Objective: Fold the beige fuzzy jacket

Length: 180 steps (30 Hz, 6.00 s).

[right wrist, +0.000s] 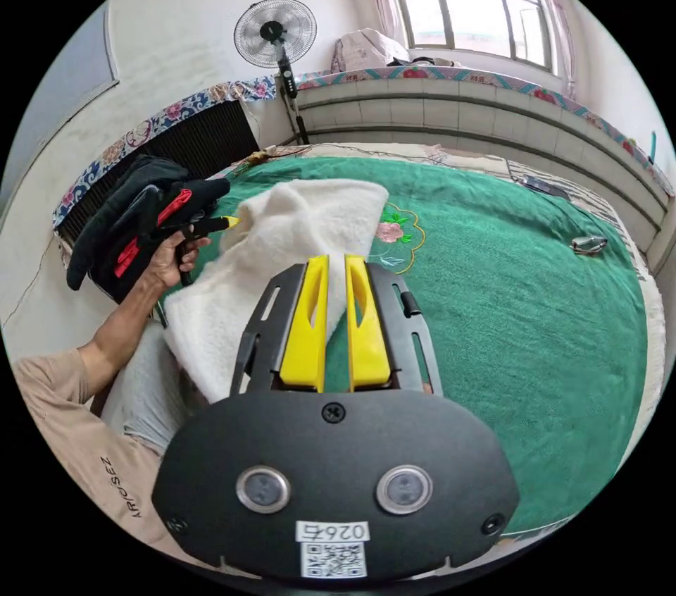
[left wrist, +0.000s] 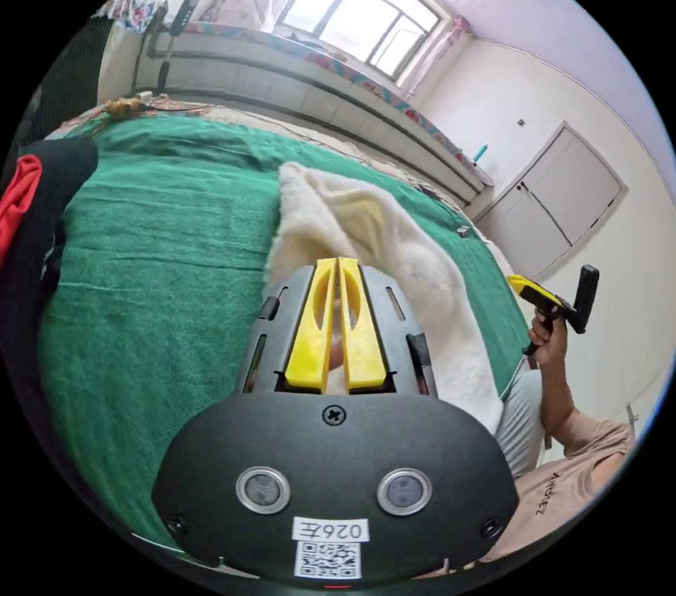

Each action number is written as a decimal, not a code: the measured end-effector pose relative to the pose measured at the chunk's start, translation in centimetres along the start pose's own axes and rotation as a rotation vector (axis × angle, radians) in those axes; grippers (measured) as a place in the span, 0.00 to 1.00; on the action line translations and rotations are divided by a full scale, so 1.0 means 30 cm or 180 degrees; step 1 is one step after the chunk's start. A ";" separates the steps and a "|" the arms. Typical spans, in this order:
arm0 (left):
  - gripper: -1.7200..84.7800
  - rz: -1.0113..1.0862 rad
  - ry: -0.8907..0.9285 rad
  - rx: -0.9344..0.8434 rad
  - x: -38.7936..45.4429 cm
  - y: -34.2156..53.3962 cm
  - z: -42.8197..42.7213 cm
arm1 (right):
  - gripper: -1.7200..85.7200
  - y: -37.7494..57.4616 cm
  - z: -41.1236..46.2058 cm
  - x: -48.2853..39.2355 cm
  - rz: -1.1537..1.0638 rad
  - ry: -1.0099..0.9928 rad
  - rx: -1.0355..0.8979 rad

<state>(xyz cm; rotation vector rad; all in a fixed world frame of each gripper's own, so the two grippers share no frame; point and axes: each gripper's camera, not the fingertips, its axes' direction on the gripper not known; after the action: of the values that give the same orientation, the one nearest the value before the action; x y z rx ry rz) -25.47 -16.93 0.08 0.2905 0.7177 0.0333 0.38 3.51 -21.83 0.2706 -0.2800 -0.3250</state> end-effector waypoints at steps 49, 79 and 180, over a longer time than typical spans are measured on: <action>0.08 0.3604 -0.1757 -0.1542 1.425 0.265 1.137 | 0.03 0.364 -0.311 0.856 0.2136 -0.0953 0.0658; 0.03 0.3187 -0.0697 -0.2195 0.750 0.416 0.313 | 0.01 -0.218 0.723 -0.119 -0.0959 -0.0133 -0.1381; 0.02 0.3012 0.1197 -0.2178 0.712 -0.210 0.280 | 0.01 -0.479 0.243 0.366 -0.1480 -0.0881 -0.1021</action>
<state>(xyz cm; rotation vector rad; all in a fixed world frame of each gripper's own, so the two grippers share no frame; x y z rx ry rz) -4.30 -22.33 -9.38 -0.0638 0.8388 1.2351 4.17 -14.98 -16.98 -0.0324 -0.4314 -0.8617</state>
